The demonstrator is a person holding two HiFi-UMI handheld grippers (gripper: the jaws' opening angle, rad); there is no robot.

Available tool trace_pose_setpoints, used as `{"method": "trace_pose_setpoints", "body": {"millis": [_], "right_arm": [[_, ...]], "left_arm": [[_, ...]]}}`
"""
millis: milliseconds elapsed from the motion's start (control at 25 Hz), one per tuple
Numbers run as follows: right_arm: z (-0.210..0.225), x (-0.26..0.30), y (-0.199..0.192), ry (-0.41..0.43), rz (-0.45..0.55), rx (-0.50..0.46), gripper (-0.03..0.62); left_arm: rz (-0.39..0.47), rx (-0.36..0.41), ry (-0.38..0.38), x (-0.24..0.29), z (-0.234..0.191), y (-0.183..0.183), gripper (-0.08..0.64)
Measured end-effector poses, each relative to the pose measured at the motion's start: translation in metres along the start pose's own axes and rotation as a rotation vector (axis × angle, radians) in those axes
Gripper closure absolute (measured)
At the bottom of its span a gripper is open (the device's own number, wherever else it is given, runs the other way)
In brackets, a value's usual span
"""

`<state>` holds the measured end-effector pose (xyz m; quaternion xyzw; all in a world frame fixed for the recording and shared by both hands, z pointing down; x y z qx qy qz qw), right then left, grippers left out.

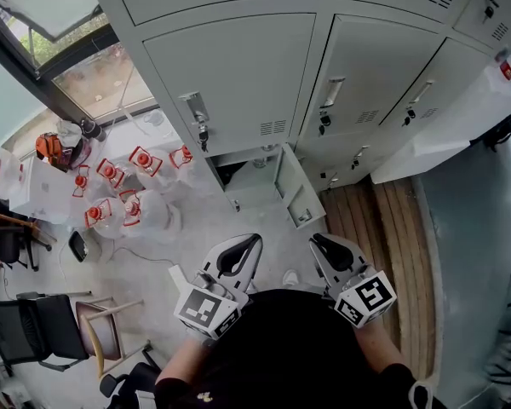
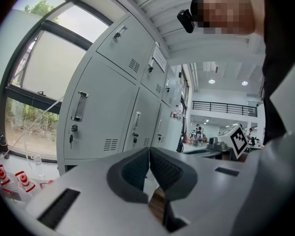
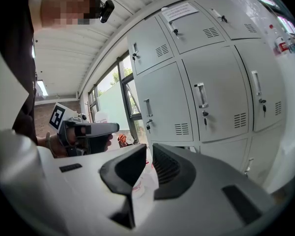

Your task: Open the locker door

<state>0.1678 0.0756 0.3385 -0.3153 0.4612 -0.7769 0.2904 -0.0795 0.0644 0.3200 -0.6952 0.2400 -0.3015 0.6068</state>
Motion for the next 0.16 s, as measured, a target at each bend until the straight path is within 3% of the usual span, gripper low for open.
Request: {"method": "trace_pose_setpoints", "body": {"millis": [160], "right_arm": [[0.0051,0.001,-0.0017,-0.007,-0.005,0.003,0.534]], "left_arm": [[-0.004,0.002,0.005,0.0017,-0.0019,-0.0029,0.537]]}}
Point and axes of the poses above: the fingertips, and each gripper's own axes: x forward along the fingers, z to its right, y out of its top, the point moved 10 cm from there along -x, backward along the fingers, and after that the axes turned 10 degrees about x, right-handed, at the moved point
